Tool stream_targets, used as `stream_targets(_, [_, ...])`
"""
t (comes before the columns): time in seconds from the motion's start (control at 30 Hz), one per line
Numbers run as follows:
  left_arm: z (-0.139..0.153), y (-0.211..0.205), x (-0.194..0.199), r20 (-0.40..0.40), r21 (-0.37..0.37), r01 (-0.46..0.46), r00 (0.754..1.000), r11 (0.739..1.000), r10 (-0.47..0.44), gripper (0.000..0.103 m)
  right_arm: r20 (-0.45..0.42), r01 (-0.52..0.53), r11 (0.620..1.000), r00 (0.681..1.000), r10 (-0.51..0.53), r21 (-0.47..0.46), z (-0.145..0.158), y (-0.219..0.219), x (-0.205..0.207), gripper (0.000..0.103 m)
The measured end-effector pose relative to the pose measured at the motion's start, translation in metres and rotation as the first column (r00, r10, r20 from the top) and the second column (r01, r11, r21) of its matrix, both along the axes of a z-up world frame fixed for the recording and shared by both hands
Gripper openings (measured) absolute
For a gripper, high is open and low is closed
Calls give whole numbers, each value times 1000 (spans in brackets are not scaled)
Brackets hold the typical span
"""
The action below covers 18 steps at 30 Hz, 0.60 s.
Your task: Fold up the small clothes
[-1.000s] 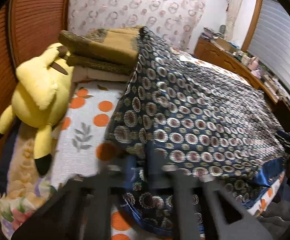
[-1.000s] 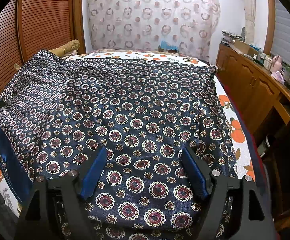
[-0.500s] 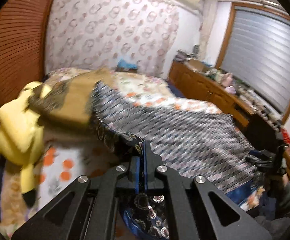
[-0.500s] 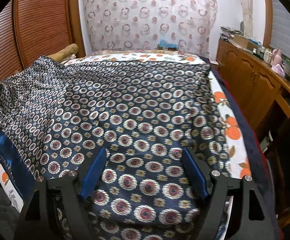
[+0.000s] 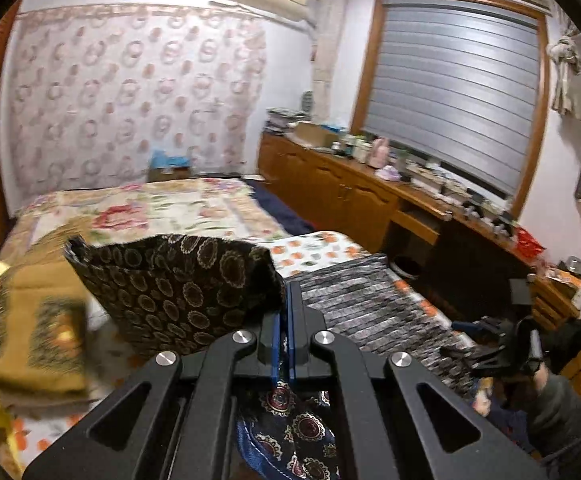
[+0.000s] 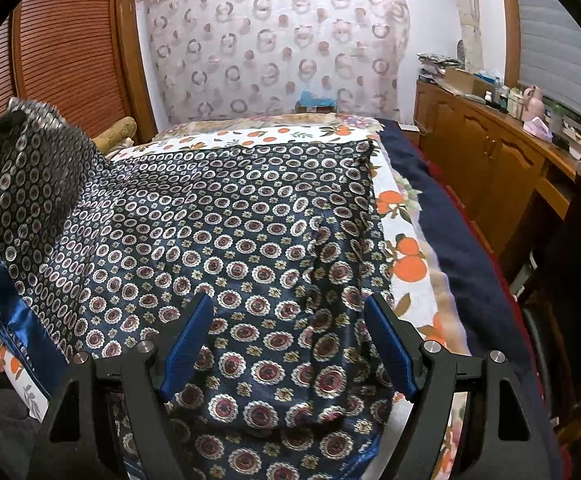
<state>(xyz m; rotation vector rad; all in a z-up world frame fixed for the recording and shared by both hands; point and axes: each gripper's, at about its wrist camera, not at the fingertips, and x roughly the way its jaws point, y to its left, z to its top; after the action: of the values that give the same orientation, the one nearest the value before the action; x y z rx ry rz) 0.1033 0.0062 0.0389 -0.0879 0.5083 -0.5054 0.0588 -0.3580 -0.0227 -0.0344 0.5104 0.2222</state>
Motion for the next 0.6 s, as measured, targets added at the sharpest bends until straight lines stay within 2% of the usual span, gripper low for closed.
stream_targets(0.17, [17,-43,10,18,19,94,995,995,-95,4,5,12,1000,1000,-12,14,0,-10,-4,79])
stream_targets(0.33, [36,-86,10,39,46,191,981,981,-192,4,26,17,1000,1000,-17,24,4,-19,-10,79])
stream_targets(0.5, [39,-103,6,34,62,216,975,974,-218,4,47,21,999,999,-22,37,6,-23,-15,79])
stream_targets(0.6, [26,-109,11,-10,120,192,981,974,-192,16,53,23,999,998,-25,37,6,-26,-18,79])
